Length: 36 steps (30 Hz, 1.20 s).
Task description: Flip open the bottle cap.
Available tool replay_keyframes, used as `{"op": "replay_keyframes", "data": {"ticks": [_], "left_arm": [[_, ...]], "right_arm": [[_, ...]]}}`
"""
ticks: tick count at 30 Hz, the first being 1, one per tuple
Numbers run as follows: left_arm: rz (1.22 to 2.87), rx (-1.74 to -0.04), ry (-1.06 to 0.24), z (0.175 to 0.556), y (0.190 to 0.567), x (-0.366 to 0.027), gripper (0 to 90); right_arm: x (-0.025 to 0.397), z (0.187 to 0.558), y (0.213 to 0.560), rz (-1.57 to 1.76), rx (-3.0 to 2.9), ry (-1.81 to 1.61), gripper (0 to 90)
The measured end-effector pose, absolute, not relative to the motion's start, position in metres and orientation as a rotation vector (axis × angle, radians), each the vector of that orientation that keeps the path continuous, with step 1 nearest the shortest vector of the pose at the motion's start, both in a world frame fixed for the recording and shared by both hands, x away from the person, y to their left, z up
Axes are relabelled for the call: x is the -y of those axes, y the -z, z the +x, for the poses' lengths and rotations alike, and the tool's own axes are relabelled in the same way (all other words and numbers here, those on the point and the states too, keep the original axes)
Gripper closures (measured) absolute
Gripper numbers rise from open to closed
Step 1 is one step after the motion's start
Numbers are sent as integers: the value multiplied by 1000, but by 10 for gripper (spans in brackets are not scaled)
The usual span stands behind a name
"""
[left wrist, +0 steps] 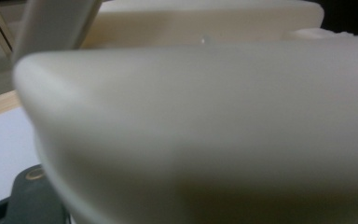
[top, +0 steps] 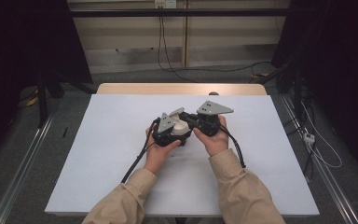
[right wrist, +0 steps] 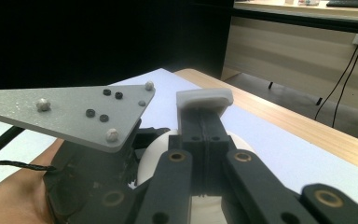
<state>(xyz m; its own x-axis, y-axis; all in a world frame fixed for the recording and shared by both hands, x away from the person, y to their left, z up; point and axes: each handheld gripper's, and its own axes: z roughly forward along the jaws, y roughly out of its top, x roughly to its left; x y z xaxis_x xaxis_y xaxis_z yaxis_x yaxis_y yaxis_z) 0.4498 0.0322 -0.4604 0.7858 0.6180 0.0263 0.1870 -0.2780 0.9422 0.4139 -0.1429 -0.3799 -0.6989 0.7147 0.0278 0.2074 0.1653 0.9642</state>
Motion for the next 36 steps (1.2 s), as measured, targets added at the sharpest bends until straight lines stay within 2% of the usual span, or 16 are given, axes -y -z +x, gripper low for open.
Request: {"op": "replay_keyframes", "data": {"ticks": [36], "left_arm": [[1834,-626,-468,450,461,-32,186]], "right_arm": [[136,420,375,856,-1997,-1561,900]]}}
